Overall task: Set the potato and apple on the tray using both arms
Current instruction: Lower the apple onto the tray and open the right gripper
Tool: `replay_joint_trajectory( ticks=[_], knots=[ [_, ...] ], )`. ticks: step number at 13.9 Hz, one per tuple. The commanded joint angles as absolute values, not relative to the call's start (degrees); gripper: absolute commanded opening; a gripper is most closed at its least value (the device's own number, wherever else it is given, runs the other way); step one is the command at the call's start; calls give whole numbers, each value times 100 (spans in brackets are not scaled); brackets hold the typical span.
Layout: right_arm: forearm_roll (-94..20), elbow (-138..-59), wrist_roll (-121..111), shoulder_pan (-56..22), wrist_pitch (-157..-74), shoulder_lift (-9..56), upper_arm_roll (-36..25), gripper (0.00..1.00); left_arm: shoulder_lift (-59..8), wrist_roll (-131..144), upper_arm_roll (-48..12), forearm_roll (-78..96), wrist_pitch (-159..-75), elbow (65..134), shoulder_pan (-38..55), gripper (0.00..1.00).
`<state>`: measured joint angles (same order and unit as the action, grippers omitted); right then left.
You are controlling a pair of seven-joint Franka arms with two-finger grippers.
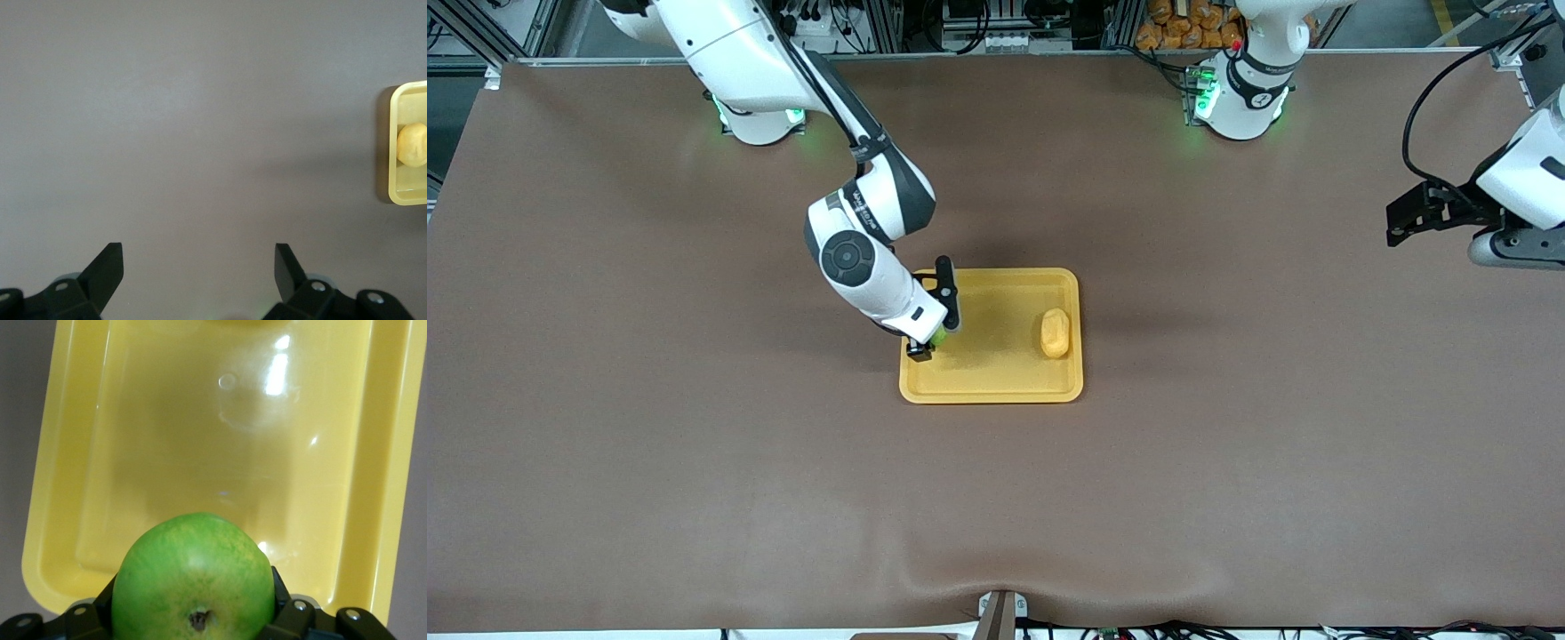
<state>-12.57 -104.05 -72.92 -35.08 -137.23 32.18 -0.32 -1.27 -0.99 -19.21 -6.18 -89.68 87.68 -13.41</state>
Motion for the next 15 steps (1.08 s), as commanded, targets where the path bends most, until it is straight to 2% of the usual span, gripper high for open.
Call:
replay_joint_trajectory(
  ticks=[1,6,8,9,10,12,13,14,15],
  knots=[
    [-1362,-10257,-7277,-3717,-13859,3383,-132,0,44,-219,-1907,-519,-8895,8851,-1380,100],
    [-1354,-10266,-7277,-3858,-14255,3594,-176,5,-88,-220,-1907,-527,-8895,8648,-1389,100],
    [-1354,-10274,-7277,-3858,-14274,3638,-176,9,-62,-176,-1907,-519,-8895,8648,-1380,100],
    [-1354,-10274,-7277,-3858,-14273,3656,-167,16,-35,-167,-1899,-519,-8895,8648,-1389,100],
    [-1354,-10274,-7277,-3858,-14282,3674,-167,20,-26,-158,-1898,-510,-8895,8648,-1415,100],
    [-1354,-10274,-7286,-3920,-14352,3735,-167,38,-18,-150,-1907,-492,-8895,8640,-1476,100],
    [-1354,-10283,-7304,-3911,-14431,3744,-167,54,-9,-132,-1907,-492,-8895,8648,-1477,100],
    [-1345,-10283,-7365,-3911,-14458,3744,-176,100,0,-132,-1907,-492,-8886,8648,-1477,100],
    [-1345,-10283,-7383,-3911,-14458,3735,-176,100,0,-132,-1916,-492,-8886,8648,-1477,100]
  ],
)
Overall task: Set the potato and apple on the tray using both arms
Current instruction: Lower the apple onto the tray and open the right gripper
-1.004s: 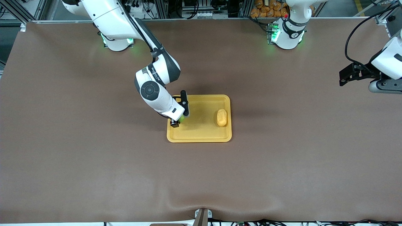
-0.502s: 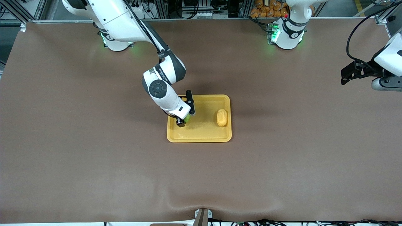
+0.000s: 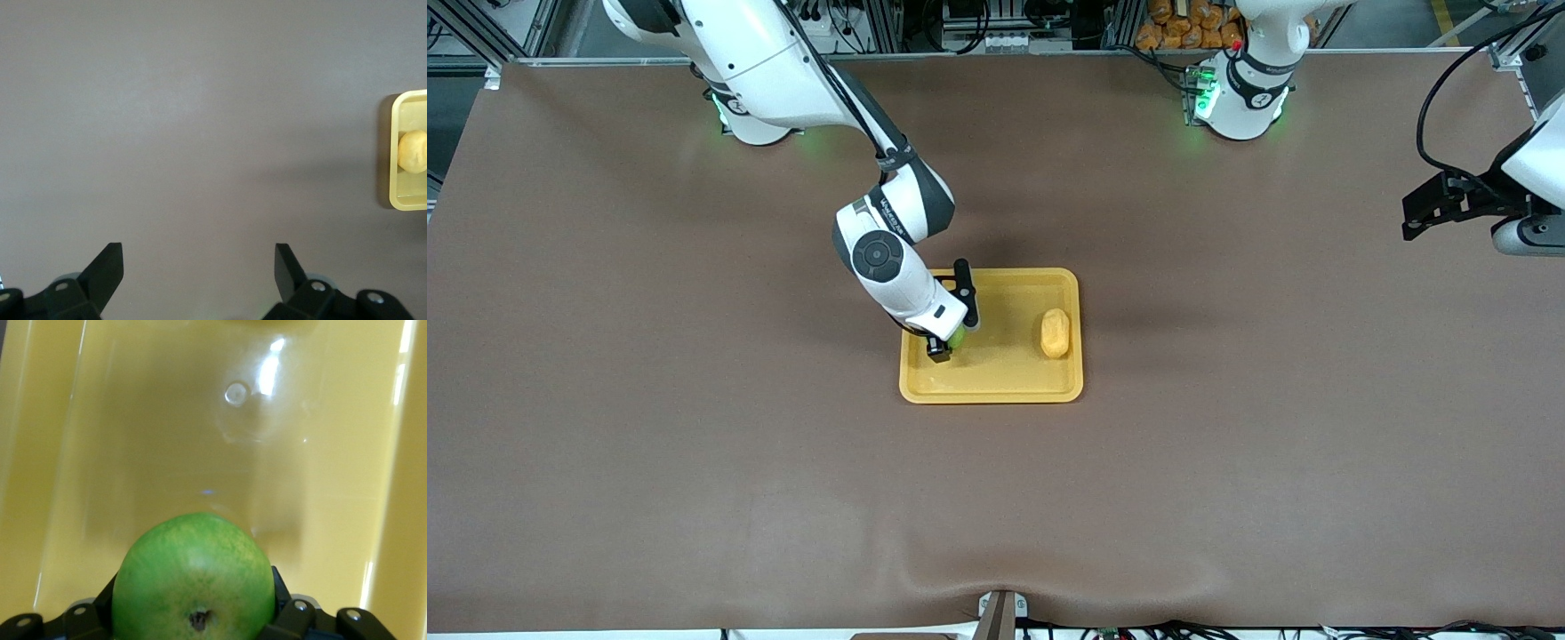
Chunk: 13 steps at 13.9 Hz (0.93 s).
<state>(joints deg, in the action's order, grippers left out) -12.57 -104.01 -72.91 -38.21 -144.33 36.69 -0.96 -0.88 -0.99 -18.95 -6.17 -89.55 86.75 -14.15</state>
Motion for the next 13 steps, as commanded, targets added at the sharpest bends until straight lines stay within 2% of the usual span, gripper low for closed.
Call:
replay_joint_trajectory(
  ticks=[1,7,10,13],
  knots=[
    [-1336,-10283,-7383,-3894,-14449,3727,-176,100,9,-132,-1916,-483,-8886,8648,-1477,100],
    [-1380,-10283,-7304,-3841,-14335,3639,-167,100,9,-149,-1898,-422,-8877,8648,-1503,100],
    [-1397,-10204,-7277,-3718,-13774,3525,-167,100,9,-158,-1898,-422,-8886,8649,-1564,100],
    [-1397,-10169,-7277,-3578,-13650,3454,-167,100,-18,-167,-1898,-422,-8886,8675,-1582,100]
  ],
)
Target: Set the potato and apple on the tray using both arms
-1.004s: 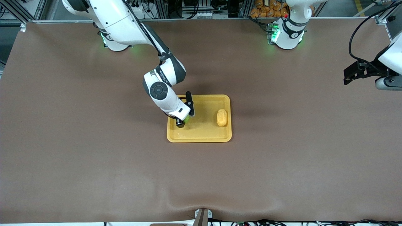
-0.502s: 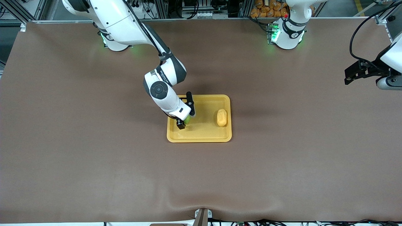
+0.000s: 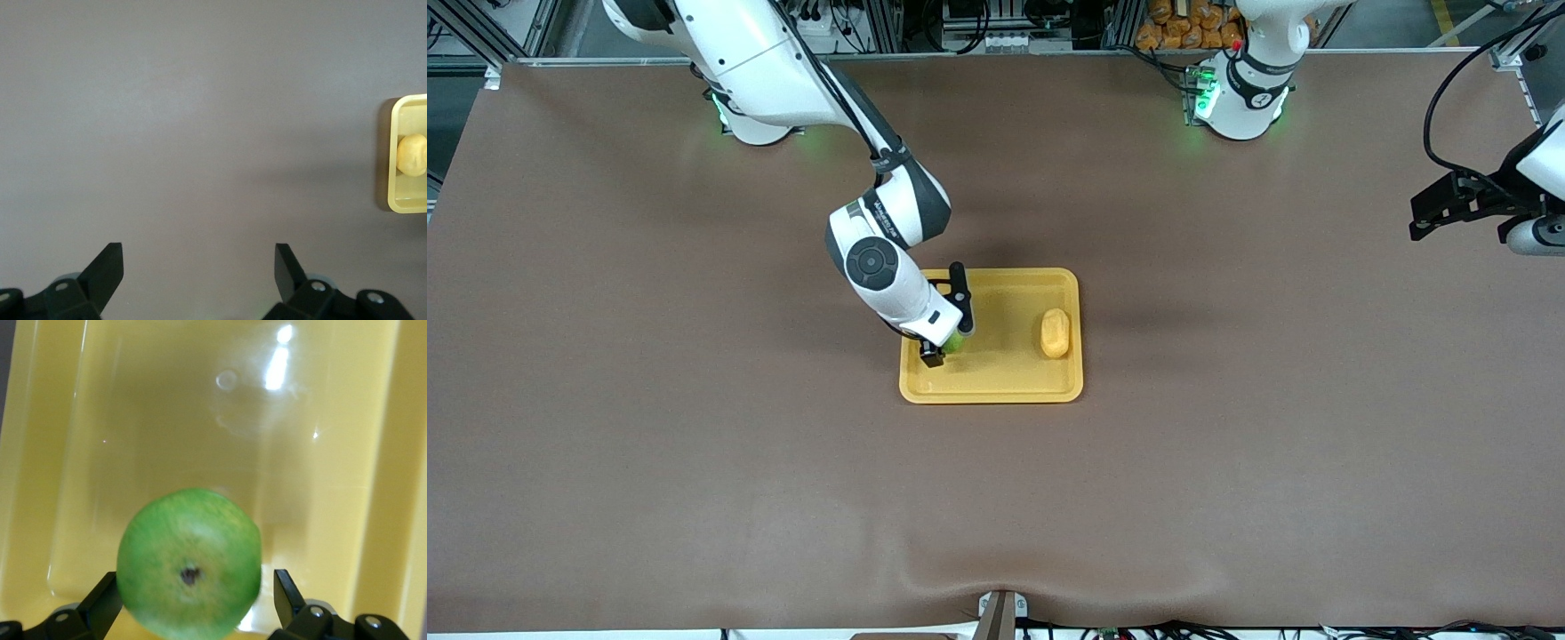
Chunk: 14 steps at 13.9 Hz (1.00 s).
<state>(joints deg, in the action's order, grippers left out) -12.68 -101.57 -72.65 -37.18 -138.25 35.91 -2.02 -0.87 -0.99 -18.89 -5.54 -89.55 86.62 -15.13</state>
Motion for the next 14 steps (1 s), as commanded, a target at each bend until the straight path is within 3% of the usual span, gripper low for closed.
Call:
replay_joint_trajectory(
  ticks=[1,10,14],
  knots=[
    [-1397,-10160,-7269,-3490,-13606,3445,-167,100,-26,-167,-1898,-422,-8894,8657,-1634,100],
    [-1389,-9949,-6849,-1725,-13544,3314,-167,100,-18,-193,-1907,-422,-8930,8649,-1749,100],
    [-1380,-10028,-6171,-838,-13422,2796,-237,100,-18,-185,-1960,-422,-8930,8640,-1732,100]
  ],
)
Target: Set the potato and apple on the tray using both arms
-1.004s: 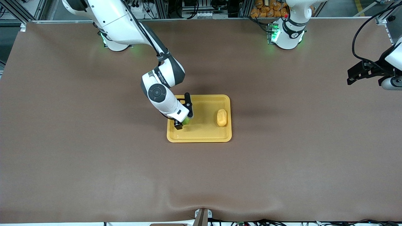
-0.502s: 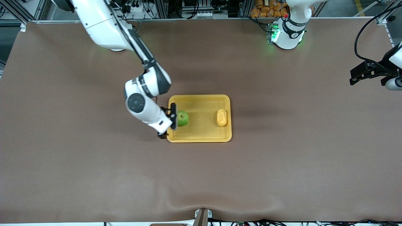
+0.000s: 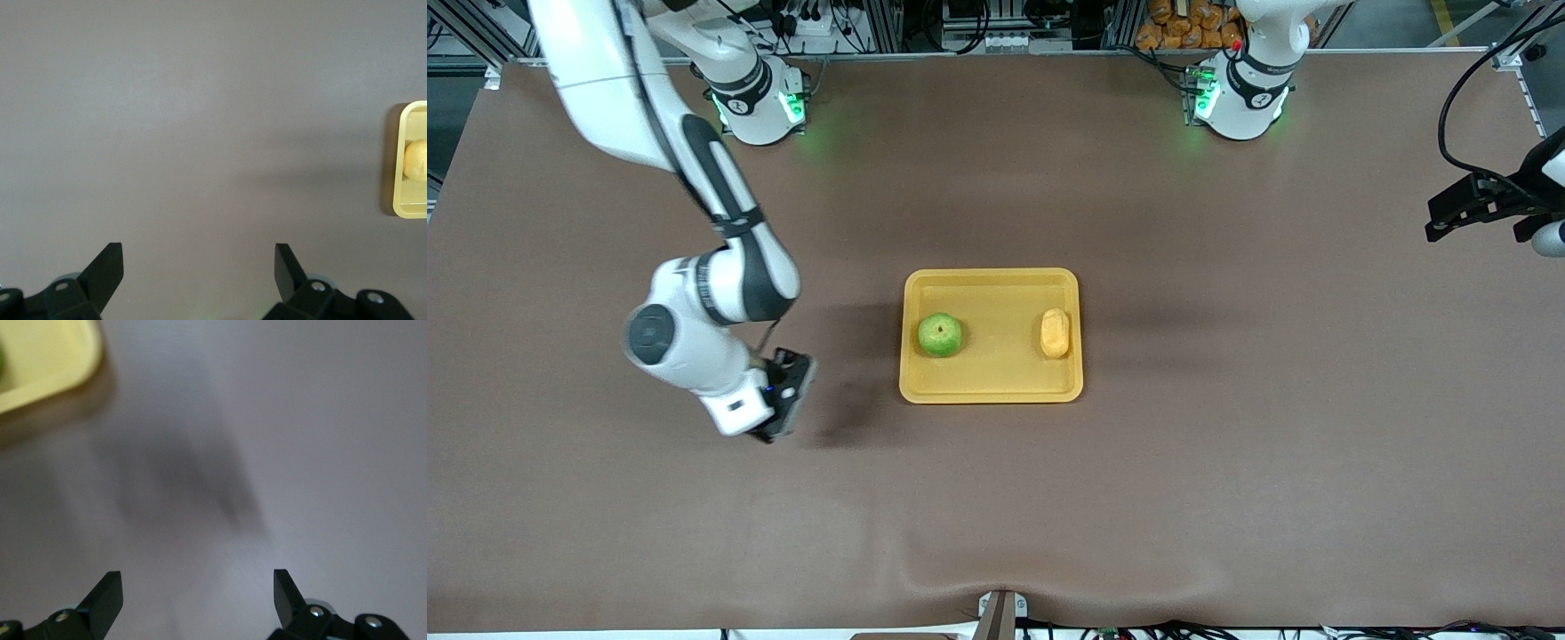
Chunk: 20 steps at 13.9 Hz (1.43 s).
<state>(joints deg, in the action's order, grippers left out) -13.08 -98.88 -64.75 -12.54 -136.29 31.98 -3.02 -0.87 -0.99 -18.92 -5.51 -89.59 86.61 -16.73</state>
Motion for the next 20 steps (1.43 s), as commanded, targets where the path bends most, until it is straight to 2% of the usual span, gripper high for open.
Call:
replay_joint_trajectory(
  ticks=[1,3,7,9,12,15,20],
  knots=[
    [-1380,-10028,-5979,-557,-13308,2664,-237,100,-9,-185,-1960,-422,-8930,8605,-1731,100],
    [-1380,-10290,-5382,-169,-13044,2147,-246,100,-9,-202,-1960,-422,-8930,8622,-1740,100],
    [-1222,-11397,-3801,-27,-12956,698,-386,100,-62,-202,-1934,-422,-8930,8648,-1749,100],
    [-855,-11505,-2887,26,-12457,248,-430,100,-79,-202,-1934,-422,-8930,8648,-1749,100],
    [59,-11006,-1332,0,-11282,-8,-370,100,-88,-185,-1942,-413,-8921,8666,-1749,100],
    [114,-9672,-574,-18,-9410,35,-316,100,-70,-202,-1916,-422,-8921,8631,-1758,100],
    [-26,-9036,762,0,-8922,26,-264,100,-44,-202,-1907,-431,-8886,8613,-1767,100]
  ],
)
